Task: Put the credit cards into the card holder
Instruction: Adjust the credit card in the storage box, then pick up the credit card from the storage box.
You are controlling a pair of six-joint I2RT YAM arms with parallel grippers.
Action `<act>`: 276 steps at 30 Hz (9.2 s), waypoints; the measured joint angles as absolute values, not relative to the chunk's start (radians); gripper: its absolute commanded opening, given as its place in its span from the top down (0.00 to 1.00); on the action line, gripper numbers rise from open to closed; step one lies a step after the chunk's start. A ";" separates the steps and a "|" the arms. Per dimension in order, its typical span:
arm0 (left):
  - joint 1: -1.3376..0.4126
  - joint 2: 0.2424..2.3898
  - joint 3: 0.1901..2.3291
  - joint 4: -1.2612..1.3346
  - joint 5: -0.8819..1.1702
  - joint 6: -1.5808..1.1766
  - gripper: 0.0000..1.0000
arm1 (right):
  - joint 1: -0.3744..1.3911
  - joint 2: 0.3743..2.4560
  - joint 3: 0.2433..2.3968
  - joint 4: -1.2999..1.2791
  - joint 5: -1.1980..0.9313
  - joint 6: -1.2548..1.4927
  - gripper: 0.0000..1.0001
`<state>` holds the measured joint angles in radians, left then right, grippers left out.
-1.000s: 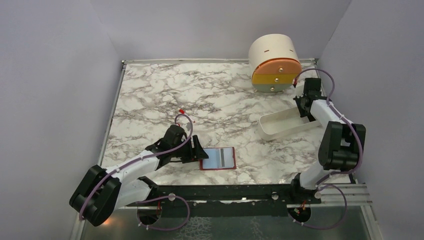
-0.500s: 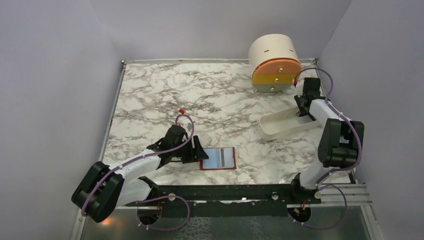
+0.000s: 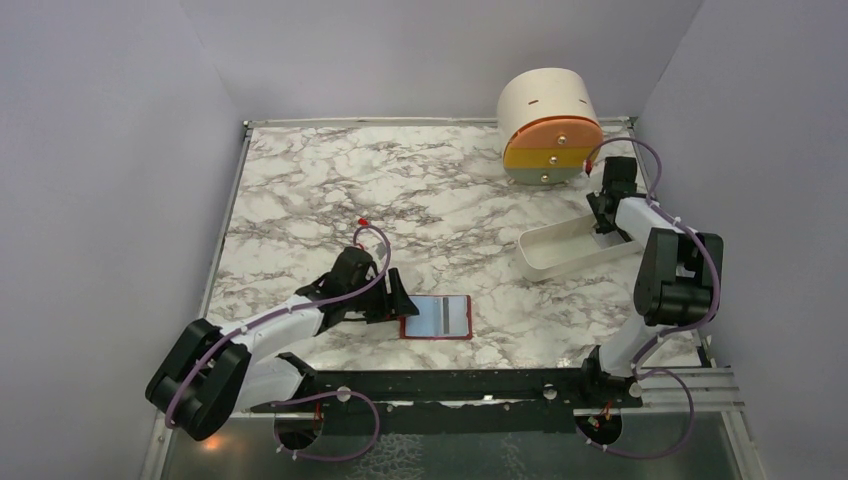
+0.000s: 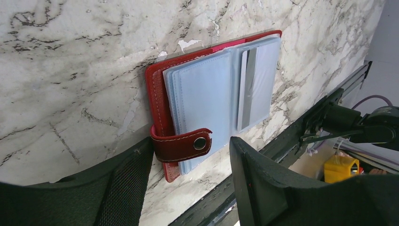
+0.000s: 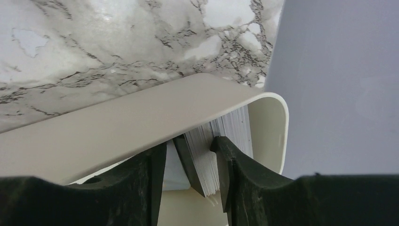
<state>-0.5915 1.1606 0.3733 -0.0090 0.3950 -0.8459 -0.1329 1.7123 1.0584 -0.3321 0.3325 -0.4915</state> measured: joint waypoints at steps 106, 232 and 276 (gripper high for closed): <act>-0.591 1.214 0.450 -0.091 0.373 -0.783 0.37 | -0.203 1.712 1.254 -0.521 0.138 -0.362 0.99; -0.591 1.119 0.448 -0.115 0.368 -0.767 0.37 | -0.150 1.435 1.235 -0.613 0.129 -0.204 0.99; -0.591 1.114 0.449 -0.150 0.352 -0.767 0.37 | -0.147 1.598 1.191 -0.568 0.071 -0.155 0.99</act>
